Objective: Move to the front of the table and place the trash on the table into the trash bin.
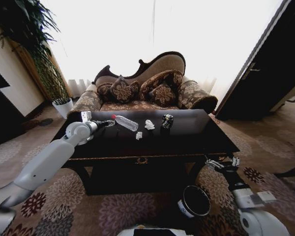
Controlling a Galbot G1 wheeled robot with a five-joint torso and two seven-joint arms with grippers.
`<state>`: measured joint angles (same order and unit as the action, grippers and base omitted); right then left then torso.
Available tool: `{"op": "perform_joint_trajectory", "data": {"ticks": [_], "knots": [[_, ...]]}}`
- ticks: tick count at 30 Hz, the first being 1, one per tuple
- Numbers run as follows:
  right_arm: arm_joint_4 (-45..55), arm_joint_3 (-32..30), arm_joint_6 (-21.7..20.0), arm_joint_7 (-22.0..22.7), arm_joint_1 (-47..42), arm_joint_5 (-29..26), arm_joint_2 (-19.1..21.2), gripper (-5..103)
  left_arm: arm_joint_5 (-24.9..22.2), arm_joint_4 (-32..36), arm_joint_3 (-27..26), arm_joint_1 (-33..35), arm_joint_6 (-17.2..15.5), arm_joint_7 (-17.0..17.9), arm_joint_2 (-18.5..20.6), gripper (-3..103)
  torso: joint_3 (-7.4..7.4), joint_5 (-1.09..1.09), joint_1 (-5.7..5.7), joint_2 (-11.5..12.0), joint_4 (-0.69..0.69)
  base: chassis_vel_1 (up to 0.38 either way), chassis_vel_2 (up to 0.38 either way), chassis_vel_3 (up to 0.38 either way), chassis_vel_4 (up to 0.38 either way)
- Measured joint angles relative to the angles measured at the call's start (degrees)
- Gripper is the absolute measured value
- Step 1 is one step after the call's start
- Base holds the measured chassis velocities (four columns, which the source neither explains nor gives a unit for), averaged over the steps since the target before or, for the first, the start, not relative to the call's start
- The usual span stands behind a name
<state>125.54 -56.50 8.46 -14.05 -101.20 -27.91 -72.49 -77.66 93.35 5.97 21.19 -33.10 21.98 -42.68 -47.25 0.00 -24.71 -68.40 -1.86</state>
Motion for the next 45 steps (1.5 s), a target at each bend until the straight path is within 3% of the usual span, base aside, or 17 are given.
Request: {"op": "perform_joint_trajectory", "data": {"ticks": [11,21,32,36,42,45], "knots": [[-0.52,0.35,0.01,0.01,0.33,0.0,-0.03,100,0.19,-4.35,4.0,-4.61,-0.27,-0.11,-3.15,100,0.0,-0.01,0.0,0.0,0.0,0.0,0.0,0.0,0.0],[-1.11,0.53,0.16,0.02,0.47,0.05,-0.1,100,1.22,-11.51,10.0,-11.81,0.12,-0.68,-8.92,100,0.0,0.0,0.0,0.0,-0.01,0.0,0.0,0.0,0.0],[-1.71,0.47,0.32,0.03,0.73,0.12,-0.14,100,-0.6,-4.12,7.84,-10.71,0.77,-0.75,-6.53,100,0.01,0.0,0.0,0.0,0.03,0.0,0.0,0.0,0.0],[-1.69,1.06,0.32,0.03,0.76,0.49,-0.61,100,-0.8,-2.91,8.17,-10.73,3.38,-2.04,-7.11,100,0.0,0.0,0.0,0.0,0.0,0.0,0.0,0.0,0.0],[-1.59,0.66,0.33,0.03,0.35,0.53,-0.64,100,-0.17,-2.89,8.37,-10.34,4.3,-2.84,-7.76,100,0.0,0.0,0.0,0.0,0.0,0.0,0.0,0.0,0.0],[-1.57,-0.19,0.51,0.05,0.03,0.3,-0.66,100,1.22,-1.38,6.07,-8.64,6.49,-3.35,-8.04,100,0.0,-0.01,0.0,0.0,-0.01,0.0,0.0,0.0,0.0]]}}
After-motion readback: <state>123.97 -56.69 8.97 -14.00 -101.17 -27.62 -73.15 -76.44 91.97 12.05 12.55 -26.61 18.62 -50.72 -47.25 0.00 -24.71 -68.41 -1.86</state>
